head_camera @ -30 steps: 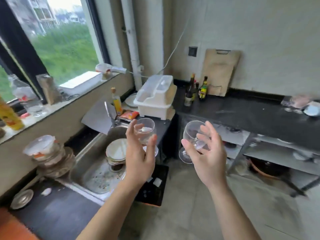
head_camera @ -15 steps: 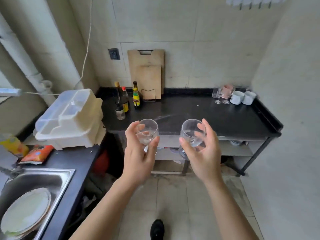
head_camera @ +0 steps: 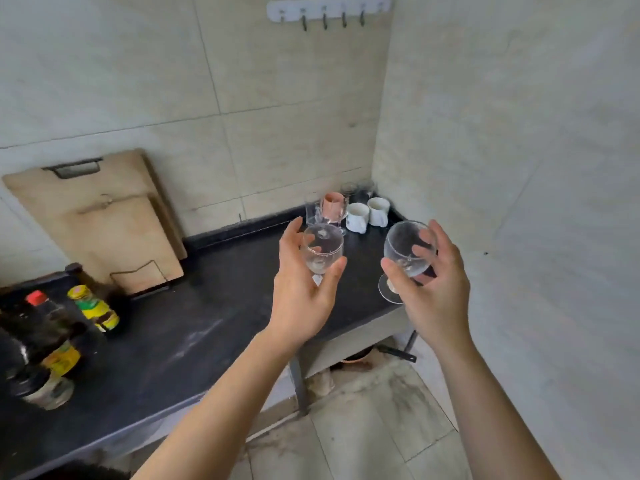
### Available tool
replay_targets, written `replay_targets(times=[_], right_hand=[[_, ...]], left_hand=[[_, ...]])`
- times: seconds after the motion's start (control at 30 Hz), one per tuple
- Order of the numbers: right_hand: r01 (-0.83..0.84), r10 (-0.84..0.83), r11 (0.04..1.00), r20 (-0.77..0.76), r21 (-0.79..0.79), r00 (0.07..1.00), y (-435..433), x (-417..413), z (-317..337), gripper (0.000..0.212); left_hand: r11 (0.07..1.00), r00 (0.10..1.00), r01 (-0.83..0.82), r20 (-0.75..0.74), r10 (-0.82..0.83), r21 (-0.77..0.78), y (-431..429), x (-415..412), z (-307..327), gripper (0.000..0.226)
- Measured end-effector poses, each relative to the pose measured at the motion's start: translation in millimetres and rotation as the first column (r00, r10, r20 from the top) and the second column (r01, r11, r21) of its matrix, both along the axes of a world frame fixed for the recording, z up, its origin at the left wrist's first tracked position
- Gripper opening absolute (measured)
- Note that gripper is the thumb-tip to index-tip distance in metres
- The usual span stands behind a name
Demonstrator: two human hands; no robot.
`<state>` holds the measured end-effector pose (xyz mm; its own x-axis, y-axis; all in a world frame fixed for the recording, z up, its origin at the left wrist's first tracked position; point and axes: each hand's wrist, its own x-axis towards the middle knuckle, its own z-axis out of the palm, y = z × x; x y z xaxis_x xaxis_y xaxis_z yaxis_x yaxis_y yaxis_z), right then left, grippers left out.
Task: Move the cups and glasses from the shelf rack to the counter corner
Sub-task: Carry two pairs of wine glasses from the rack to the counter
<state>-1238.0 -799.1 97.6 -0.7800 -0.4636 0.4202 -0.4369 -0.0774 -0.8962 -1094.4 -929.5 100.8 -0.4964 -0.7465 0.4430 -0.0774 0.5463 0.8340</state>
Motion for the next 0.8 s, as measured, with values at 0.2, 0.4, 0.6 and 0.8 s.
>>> replay_targets(times=[0.2,0.4,0.6,0.8], right_hand=[[0.099,-0.100,0.995,0.080,0.010,0.992,-40.6,-103.9,-30.1,0.084],[-0.002,-0.015,0.992,0.131,0.126,0.991,-119.1,-218.1,-73.3,0.071],[-0.182,0.154,0.960,0.142,0.212,0.978,-195.0,-303.4,-97.4,0.068],[-0.293,0.228,0.888,0.215,0.355,0.950,-263.7,-344.8,-143.3,0.072]], left_hand=[[0.995,0.994,0.085,0.066,-0.089,0.052,-56.5,-109.4,-24.6,0.064],[0.987,0.990,-0.059,0.137,0.038,0.148,-122.2,-204.9,-68.0,0.057],[0.927,0.938,-0.275,0.283,0.200,0.256,-176.1,-271.4,-92.7,0.058],[0.893,0.884,-0.347,0.417,0.210,0.287,-219.9,-298.9,-132.5,0.058]])
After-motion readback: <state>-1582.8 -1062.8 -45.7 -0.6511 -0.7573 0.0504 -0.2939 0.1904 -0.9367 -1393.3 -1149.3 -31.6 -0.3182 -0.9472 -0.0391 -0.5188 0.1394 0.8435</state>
